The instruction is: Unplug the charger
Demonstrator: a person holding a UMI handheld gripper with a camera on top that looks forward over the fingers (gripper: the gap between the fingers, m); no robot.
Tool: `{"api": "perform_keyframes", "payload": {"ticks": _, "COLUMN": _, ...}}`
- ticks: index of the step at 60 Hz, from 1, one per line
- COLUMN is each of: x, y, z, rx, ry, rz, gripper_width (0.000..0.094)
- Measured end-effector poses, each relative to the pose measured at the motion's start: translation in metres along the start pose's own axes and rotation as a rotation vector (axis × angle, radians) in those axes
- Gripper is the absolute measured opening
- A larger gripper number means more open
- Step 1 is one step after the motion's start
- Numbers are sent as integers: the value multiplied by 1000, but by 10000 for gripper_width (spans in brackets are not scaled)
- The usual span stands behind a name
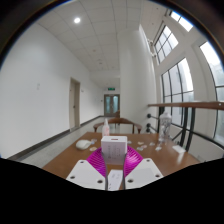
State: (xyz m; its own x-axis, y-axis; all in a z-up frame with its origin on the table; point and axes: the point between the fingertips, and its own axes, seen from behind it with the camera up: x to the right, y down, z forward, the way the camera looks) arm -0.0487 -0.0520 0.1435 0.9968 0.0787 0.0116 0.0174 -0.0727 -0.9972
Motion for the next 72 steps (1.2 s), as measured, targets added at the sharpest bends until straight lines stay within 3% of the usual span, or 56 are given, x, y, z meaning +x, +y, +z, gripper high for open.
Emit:
{"api": "perform_keyframes", "payload": {"ticks": 5, "x": 22, "y": -50, "z": -14, "rx": 57, "ry": 3, "rz": 36, "gripper_width": 181}}
{"api": "perform_keyframes", "payload": {"ticks": 11, "x": 58, "y": -51, "z": -22, "rx": 23, "ry": 52, "rz": 22, "gripper_width": 180}}
{"api": "perform_keyframes", "payload": {"ticks": 29, "x": 95, "y": 114, "z": -26, "rx": -399, "ry": 48, "rz": 26, "gripper_width": 196}}
{"api": "perform_keyframes", "payload": {"ticks": 39, "x": 102, "y": 147, "z": -13, "rx": -475, "ry": 65, "rz": 47, "gripper_width": 249}}
{"api": "perform_keyframes", "payload": {"ticks": 49, "x": 101, "y": 144, "z": -2, "rx": -454, "ry": 61, "rz": 62, "gripper_width": 385}}
{"api": "perform_keyframes", "payload": {"ticks": 50, "x": 100, "y": 146, "z": -2, "rx": -458, "ry": 55, "rz": 65, "gripper_width": 410}}
{"api": "perform_keyframes", "payload": {"ticks": 51, "x": 99, "y": 147, "z": -3, "rx": -463, "ry": 50, "rz": 68, "gripper_width": 496}}
{"api": "perform_keyframes", "payload": {"ticks": 52, "x": 98, "y": 148, "z": -3, "rx": -468, "ry": 45, "rz": 72, "gripper_width": 495}}
{"api": "perform_keyframes", "payload": {"ticks": 53, "x": 97, "y": 149, "z": -4, "rx": -471, "ry": 43, "rz": 77, "gripper_width": 577}}
{"api": "perform_keyframes", "payload": {"ticks": 54, "x": 97, "y": 149, "z": -4, "rx": -473, "ry": 40, "rz": 80, "gripper_width": 567}}
{"api": "perform_keyframes", "payload": {"ticks": 63, "x": 96, "y": 145, "z": -17, "rx": -450, "ry": 40, "rz": 41, "gripper_width": 852}}
{"api": "perform_keyframes", "payload": {"ticks": 72, "x": 86, "y": 126, "z": -42, "rx": -399, "ry": 25, "rz": 16, "gripper_width": 842}}
